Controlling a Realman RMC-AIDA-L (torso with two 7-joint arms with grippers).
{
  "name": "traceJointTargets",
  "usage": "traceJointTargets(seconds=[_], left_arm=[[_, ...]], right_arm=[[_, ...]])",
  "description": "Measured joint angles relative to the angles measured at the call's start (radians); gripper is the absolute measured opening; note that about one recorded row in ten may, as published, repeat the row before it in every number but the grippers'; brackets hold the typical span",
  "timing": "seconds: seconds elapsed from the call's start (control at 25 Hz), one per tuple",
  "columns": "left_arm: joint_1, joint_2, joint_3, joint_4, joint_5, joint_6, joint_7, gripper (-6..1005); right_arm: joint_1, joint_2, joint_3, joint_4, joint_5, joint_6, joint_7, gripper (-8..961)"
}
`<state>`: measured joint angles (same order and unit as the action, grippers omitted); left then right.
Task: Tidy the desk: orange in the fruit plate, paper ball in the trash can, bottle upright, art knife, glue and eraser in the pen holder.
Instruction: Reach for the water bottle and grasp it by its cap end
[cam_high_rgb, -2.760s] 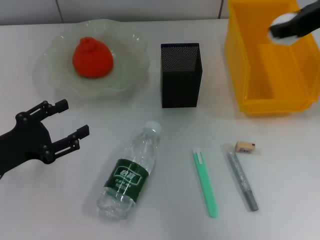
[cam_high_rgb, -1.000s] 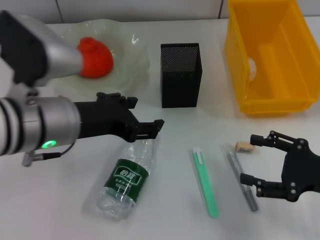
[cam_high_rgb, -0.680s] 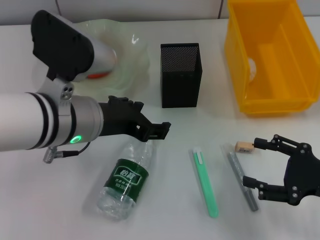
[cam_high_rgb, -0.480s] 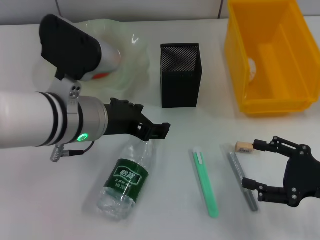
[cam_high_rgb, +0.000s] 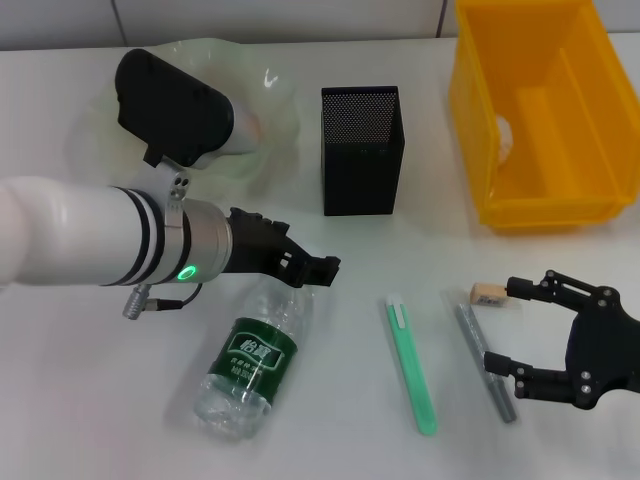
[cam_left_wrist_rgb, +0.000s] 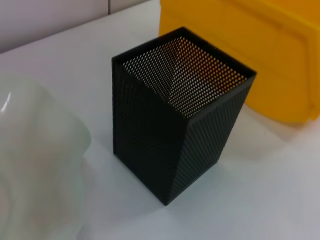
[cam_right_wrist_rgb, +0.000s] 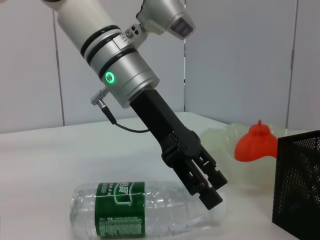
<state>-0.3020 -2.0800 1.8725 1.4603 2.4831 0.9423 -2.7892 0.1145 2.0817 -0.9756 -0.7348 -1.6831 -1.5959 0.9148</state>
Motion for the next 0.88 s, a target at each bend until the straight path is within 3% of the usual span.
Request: traceJointTargets(seconds=[0.2,0.88], left_arm=[[-0.028,0.000,0.000,-0.065,0.001,-0.030,-0.016,769],[-0.056,0.000,0.020,-0.111,-0.001,-0.026,-0.016,751]], right_arm=[[0.001,0.000,-0.001,0.000,0.000,0.002,0.000,847],[0.004,0.000,-0.005,0.005,0.000,0.015,0.006,846]])
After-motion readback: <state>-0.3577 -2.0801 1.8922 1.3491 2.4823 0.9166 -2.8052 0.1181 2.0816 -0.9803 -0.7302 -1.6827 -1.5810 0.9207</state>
